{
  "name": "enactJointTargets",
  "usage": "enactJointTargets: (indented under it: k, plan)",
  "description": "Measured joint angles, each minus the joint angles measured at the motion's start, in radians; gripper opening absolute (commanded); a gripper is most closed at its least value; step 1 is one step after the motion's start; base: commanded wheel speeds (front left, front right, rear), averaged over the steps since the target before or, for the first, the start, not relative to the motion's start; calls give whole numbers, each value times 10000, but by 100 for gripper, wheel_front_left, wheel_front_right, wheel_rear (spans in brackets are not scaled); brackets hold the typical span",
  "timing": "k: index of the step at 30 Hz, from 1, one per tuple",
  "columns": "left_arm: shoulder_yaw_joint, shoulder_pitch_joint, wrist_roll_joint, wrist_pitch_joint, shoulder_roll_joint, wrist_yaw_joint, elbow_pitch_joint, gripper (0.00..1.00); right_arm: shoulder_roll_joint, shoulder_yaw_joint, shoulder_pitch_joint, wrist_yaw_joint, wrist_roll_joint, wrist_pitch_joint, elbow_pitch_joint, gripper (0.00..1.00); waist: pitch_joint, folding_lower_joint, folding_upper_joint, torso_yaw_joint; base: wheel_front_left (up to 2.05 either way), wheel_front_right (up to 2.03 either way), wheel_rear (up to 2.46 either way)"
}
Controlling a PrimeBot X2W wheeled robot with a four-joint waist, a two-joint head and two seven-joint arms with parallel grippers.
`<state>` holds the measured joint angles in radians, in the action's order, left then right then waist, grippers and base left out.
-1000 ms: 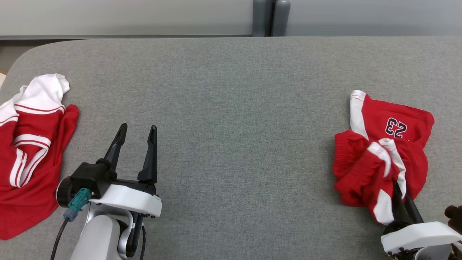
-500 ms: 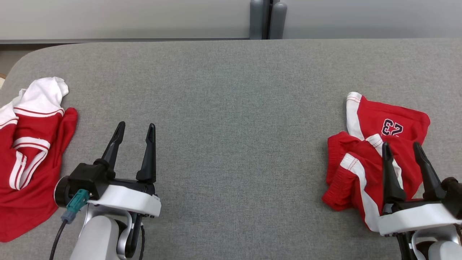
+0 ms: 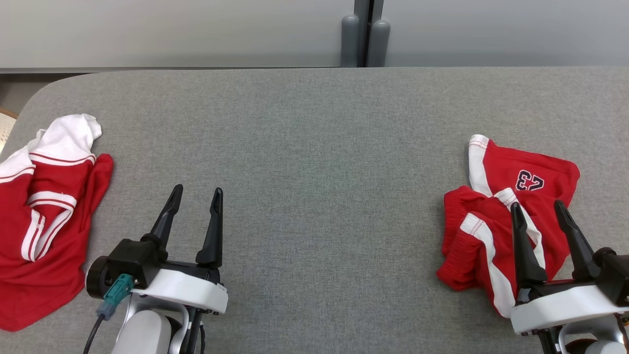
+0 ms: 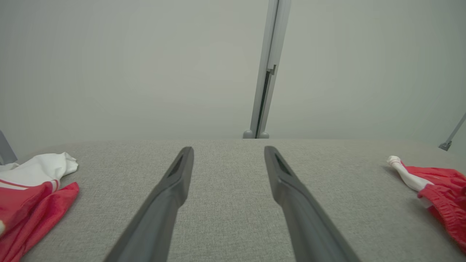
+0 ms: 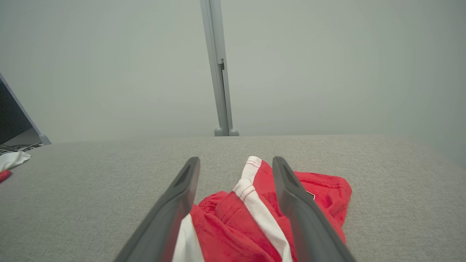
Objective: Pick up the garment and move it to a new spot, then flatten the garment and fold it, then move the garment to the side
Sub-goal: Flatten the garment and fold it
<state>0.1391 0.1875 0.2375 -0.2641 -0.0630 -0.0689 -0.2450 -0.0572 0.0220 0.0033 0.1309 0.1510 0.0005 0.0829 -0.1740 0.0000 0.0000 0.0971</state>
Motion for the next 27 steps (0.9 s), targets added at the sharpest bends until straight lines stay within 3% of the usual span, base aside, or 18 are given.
enactJointTargets:
  k: [6, 13, 14, 15, 20, 27]
  plan:
    - [552, 112, -2, 199, 13, -150, -44, 100, 19, -23, -9, 0, 54, 59, -10, 100, -32, 0, 0, -29, 0, 0, 0]
    - [2514, 1017, 213, 874, 102, -510, 105, 100, 38, 2, -35, 0, 54, 104, 21, 100, -135, 0, 0, -283, 0, 0, 0]
    - [3342, 1359, 529, 1076, 125, -546, 128, 100, 42, 19, -47, 0, 59, 105, 31, 100, -202, 0, 0, -437, 0, 0, 0]
    - [3342, 1359, 529, 1076, 125, -546, 128, 100, 42, 19, -47, 0, 59, 105, 31, 100, -202, 0, 0, -437, 0, 0, 0]
    - [5371, 2299, 1854, 1490, 144, -581, 82, 100, 52, -4, -176, 0, 81, 115, 40, 100, -411, 0, 0, -978, 0, 0, 0]
    - [7007, 3306, 3275, 1973, 151, -606, -932, 100, 61, -94, -413, 0, 261, -6, -69, 100, -903, 0, 0, -1863, 0, 0, 0]
